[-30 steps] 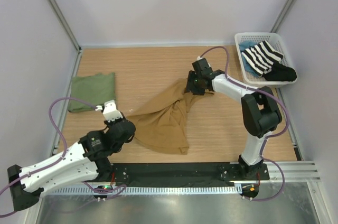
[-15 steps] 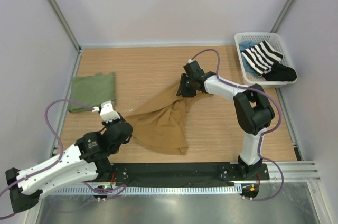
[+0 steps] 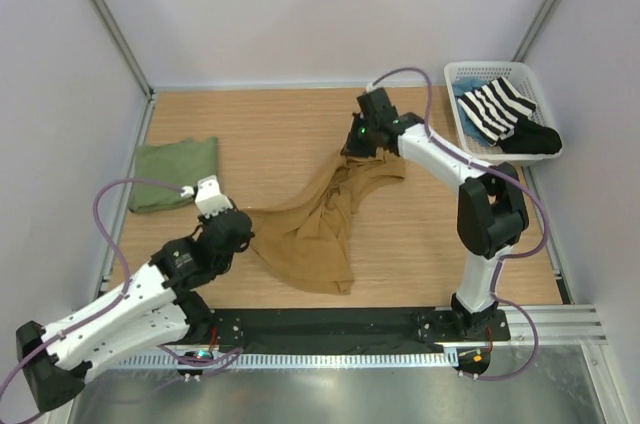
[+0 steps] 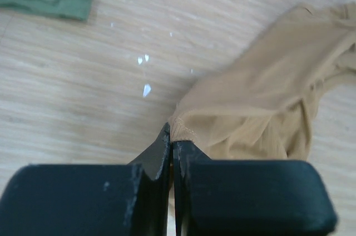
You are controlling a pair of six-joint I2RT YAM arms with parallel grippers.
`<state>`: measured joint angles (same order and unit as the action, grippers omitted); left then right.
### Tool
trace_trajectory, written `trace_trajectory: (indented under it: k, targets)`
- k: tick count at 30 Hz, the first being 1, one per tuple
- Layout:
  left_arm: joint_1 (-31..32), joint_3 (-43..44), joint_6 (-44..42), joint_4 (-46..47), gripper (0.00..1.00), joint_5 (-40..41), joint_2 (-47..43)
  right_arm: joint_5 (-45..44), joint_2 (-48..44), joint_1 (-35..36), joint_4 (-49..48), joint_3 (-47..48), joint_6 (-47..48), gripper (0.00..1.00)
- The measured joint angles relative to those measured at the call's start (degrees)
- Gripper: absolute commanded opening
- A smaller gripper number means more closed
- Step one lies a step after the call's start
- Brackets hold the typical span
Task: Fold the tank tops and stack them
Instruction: Flatten the tank top out
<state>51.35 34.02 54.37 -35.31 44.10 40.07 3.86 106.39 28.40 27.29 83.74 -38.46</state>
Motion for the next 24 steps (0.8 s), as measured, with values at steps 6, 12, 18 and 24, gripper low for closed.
trace_trajectory:
  k: [6, 12, 18, 24]
  targets:
    - [-20.6, 10.3, -7.2, 11.8, 0.00, -17.2, 18.3, -0.3, -1.0, -7.5, 3.5, 16.5, 2.7, 0.01]
    - [-35.2, 20.4, -8.7, 16.9, 0.00, -34.2, 23.1, -0.2, -6.9, -11.9, 7.0, 22.3, 6.3, 0.01]
    - [-34.7, 26.4, -11.7, 19.6, 0.00, -46.6, 11.7, 1.1, -28.7, -11.2, 6.0, 10.3, 10.3, 0.01]
    - [-31.4, 25.0, -11.2, 19.5, 0.00, -57.5, -4.9, 6.2, -55.6, -11.1, 3.6, -2.0, 11.4, 0.01]
